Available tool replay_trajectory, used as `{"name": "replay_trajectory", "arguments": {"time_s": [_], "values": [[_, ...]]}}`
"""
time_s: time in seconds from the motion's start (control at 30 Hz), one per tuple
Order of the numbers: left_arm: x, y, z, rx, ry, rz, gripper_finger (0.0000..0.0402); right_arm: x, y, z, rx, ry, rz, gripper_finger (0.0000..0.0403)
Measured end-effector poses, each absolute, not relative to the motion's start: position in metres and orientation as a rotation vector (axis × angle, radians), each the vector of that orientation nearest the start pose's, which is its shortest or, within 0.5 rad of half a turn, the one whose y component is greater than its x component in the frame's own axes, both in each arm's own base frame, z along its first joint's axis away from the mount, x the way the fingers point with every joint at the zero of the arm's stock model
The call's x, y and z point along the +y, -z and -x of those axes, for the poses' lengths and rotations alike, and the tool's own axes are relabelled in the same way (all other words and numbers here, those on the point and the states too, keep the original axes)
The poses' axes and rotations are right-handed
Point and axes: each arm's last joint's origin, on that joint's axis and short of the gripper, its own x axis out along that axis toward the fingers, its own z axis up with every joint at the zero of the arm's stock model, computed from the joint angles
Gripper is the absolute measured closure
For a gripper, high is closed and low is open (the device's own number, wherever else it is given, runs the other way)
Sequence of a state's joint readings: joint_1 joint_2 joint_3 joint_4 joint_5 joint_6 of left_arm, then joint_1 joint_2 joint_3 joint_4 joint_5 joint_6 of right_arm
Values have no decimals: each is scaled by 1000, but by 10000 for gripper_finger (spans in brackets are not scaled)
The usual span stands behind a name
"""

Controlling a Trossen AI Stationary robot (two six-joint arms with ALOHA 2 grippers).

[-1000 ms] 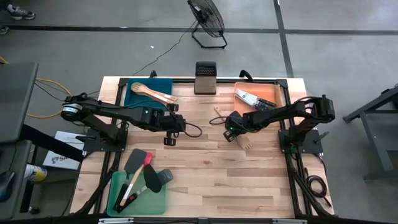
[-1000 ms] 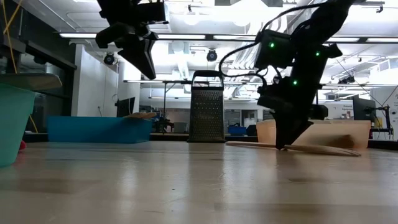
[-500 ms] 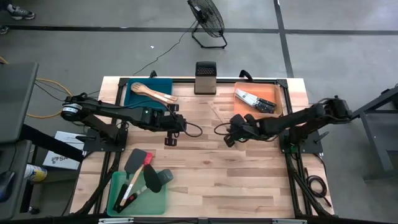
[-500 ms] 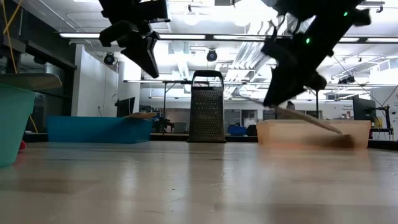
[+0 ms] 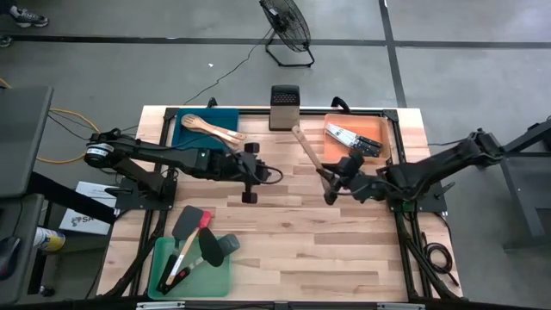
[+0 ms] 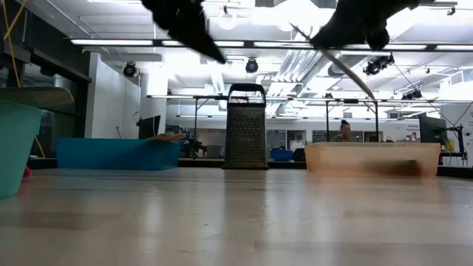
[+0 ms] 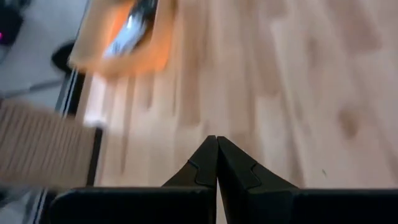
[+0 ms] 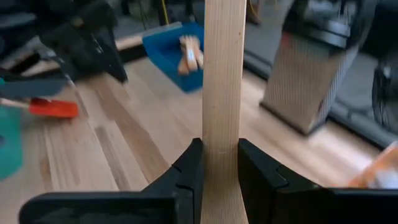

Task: Pick & Place Kitchen Items
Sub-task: Put the brown wooden spoon into the blue bin

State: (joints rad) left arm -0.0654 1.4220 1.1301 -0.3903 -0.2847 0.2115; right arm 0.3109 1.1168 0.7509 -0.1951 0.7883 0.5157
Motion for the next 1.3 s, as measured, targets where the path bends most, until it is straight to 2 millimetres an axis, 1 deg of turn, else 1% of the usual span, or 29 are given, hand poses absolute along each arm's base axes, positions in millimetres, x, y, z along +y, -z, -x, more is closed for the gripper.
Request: {"name": "replay_trajectory", "arguments": {"time_s": [0.1,0.2,0.3,0.5,0.57,0.67,0.8,1.0,1.07,1.3], "values": [[-14,-299,-313,586,-85,-315,398,57,-272,-220,299,546,-141,338],[-16,-308,-318,480,-53,-286,377,64,-281,-217,247,516,-87,338],[-18,-316,-322,375,-7,-262,336,73,-288,-214,209,472,-31,338],[-21,-338,-328,135,52,-232,235,88,-297,-210,164,400,65,338],[-21,-345,-328,67,46,-212,209,92,-298,-208,157,383,78,338],[-21,-351,-329,0,39,-204,183,96,-299,-207,151,359,102,338],[-21,-357,-329,-61,37,-201,168,102,-301,-205,135,321,130,338],[-25,-368,-327,-187,189,-166,167,103,-301,-204,138,296,143,338],[-26,-371,-326,-222,214,-160,167,103,-301,-206,138,270,139,338],[-26,-380,-324,-313,216,-162,167,105,-296,-215,146,196,147,338]]}}
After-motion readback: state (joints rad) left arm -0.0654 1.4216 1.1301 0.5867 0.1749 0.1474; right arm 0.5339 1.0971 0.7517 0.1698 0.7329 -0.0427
